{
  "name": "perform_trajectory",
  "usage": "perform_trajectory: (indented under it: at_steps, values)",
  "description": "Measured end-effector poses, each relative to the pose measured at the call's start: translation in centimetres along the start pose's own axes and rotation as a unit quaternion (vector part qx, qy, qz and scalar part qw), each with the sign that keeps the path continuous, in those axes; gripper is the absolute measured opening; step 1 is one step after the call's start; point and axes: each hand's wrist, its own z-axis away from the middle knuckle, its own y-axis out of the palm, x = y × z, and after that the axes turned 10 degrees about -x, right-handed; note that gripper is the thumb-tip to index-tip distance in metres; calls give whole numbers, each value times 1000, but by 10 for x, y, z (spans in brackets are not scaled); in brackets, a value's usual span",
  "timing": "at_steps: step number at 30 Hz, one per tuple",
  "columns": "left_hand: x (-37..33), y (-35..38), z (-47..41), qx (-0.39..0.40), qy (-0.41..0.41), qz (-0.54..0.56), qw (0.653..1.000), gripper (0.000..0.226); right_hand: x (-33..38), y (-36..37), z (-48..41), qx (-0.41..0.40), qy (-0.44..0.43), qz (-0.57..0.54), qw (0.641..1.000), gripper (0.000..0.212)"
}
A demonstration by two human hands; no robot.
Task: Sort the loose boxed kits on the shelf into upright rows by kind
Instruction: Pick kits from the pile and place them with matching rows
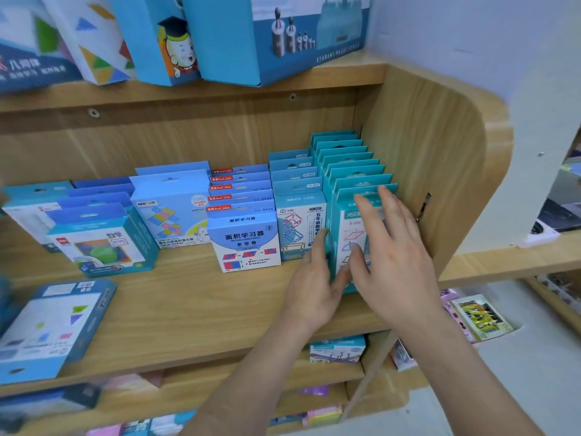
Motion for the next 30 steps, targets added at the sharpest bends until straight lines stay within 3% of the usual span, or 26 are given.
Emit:
perform_trajectory:
  at_steps: [7, 24, 30]
  values:
    - [-6, -9, 1, -36, 18, 2, 999, 71, -3, -9, 7, -66, 1, -76, 995, 46]
    - [-17, -23, 15, -85, 44, 38, 995, 54, -8, -14, 19, -144, -13, -150, 978, 31]
    - [-19, -18, 11, -35, 39, 59, 997, 34, -12, -17, 23, -150, -4, -160, 976, 26]
